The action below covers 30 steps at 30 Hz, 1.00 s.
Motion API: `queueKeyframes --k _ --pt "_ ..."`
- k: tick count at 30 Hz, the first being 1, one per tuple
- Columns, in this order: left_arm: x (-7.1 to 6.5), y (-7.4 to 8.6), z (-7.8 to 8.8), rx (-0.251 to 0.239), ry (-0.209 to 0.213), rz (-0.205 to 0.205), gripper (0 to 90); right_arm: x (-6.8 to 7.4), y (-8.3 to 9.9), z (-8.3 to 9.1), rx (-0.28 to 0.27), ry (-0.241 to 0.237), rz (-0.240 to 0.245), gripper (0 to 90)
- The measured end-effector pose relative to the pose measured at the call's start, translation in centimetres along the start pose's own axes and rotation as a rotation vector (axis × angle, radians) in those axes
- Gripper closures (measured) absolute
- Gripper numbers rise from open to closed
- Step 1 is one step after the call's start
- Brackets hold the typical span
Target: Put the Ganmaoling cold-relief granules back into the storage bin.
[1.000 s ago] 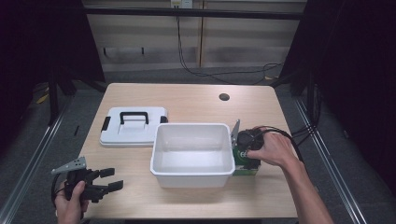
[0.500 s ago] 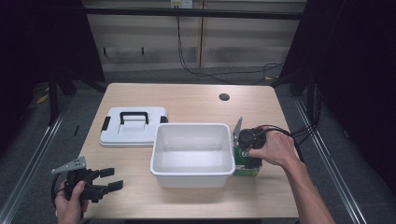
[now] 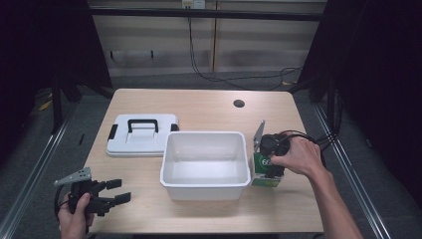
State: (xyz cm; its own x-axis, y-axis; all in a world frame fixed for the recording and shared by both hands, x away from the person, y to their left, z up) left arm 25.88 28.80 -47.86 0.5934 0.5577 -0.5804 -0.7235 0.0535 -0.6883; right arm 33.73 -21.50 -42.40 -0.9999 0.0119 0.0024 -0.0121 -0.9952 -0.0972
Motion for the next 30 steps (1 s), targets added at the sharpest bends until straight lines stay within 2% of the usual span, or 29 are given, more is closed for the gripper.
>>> queueKeyframes --k 2,3,4,5,11,12,21,25,30 --pt "0.0 0.0 0.0 0.001 0.000 0.003 17.0 0.1 0.2 0.3 0.006 0.006 -0.007 16.2" --pt "0.0 0.0 0.0 0.001 0.000 0.003 17.0 0.1 0.2 0.4 -0.001 0.011 0.004 16.2" --pt "0.0 0.0 0.0 0.000 0.001 0.003 17.0 0.2 0.3 0.8 0.015 0.006 -0.019 16.2" --pt "0.0 0.0 0.0 0.000 0.002 0.004 17.0 0.2 0.4 0.9 0.005 0.015 -0.003 16.2" --pt "0.0 0.0 0.0 0.001 0.000 0.003 17.0 0.3 0.8 2.1 -0.011 0.019 -0.012 16.2" --pt "0.0 0.0 0.0 0.001 0.000 0.003 17.0 0.4 0.8 2.3 -0.001 0.016 -0.031 16.2" --pt "0.0 0.0 -0.1 0.000 -0.002 0.006 17.0 0.3 0.9 3.4 -0.014 0.024 -0.008 16.2" --pt "0.0 0.0 -0.1 -0.001 -0.001 0.007 17.0 0.6 0.8 4.0 0.001 0.015 -0.011 16.2" --pt "0.0 0.0 -0.1 0.001 0.000 0.003 17.0 0.6 0.8 4.9 0.005 0.029 -0.014 16.2"
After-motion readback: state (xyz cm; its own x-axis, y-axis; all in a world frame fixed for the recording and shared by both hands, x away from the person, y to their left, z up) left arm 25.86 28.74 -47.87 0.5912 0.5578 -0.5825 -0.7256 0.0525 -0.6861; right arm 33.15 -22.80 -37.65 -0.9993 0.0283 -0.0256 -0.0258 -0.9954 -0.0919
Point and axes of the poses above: each handheld gripper's, and its own axes: z roughly backward along the jaws, y roughly out of its underside, x roughly to its left, the point moved 3 cm from there along -z, roughly forward along the jaws, and after that the axes turned 11 degrees about z, right-handed, at the moved point
